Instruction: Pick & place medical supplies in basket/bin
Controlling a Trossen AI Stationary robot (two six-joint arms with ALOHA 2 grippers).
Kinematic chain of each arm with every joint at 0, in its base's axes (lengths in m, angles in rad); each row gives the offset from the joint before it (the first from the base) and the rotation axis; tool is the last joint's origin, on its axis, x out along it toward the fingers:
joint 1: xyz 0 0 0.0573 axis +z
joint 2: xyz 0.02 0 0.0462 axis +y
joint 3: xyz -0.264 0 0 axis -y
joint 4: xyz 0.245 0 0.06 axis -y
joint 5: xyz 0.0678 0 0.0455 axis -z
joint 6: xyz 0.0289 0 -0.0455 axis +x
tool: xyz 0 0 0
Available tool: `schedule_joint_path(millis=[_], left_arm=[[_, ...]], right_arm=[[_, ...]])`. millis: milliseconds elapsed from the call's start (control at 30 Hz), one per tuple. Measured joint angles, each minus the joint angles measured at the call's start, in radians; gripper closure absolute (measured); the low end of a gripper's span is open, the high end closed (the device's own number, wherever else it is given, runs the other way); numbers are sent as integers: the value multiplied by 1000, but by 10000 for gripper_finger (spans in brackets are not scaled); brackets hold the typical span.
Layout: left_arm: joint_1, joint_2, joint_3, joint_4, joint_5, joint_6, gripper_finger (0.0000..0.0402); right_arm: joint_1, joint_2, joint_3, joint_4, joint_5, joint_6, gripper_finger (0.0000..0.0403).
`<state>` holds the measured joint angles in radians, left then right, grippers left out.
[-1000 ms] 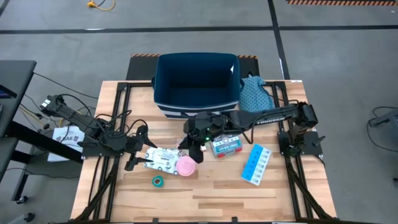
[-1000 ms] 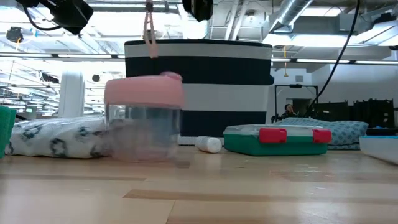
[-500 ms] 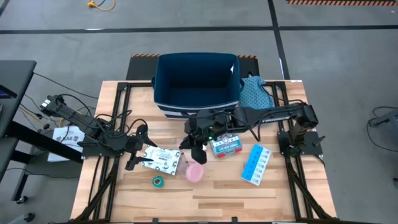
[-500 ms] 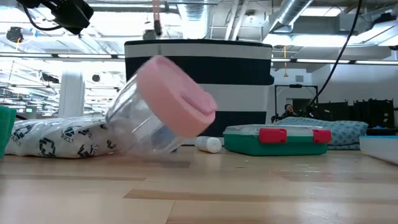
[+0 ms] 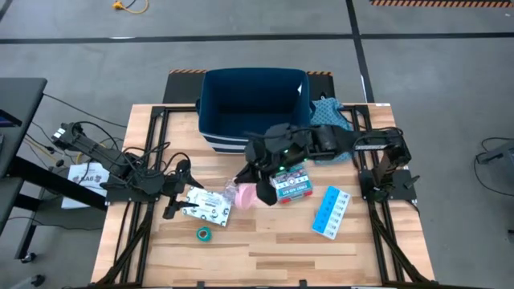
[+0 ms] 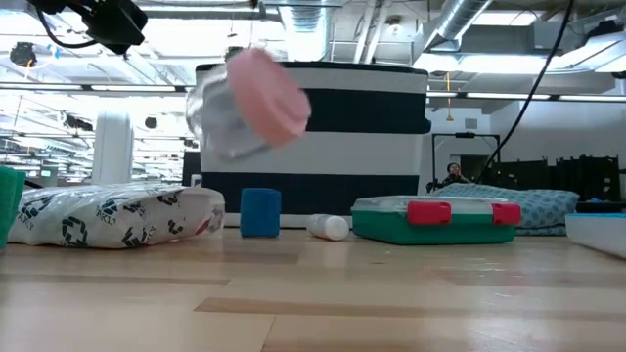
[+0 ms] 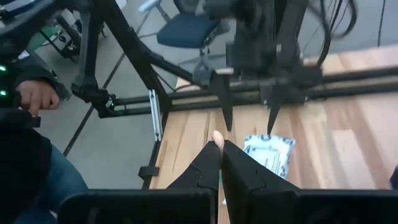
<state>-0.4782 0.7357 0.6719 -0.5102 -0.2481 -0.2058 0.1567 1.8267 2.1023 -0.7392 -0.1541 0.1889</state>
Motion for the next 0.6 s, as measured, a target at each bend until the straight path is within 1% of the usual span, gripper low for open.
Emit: schedule_joint_path(millis=[200, 333, 400, 600], left_arm=[[0, 0, 0, 1, -2, 0, 126], [0, 0, 0, 7, -2, 0, 126], [0, 0, 0, 8, -3, -2, 126], [0, 0, 0, 8, -17, -19, 126]], right_arm=[[-25, 0, 155, -20, 8, -87, 403], [-53, 0, 255, -14, 56, -158, 403], [-71, -15, 246, 65, 83, -184, 403], [-152, -67, 245, 228, 103, -229, 403]])
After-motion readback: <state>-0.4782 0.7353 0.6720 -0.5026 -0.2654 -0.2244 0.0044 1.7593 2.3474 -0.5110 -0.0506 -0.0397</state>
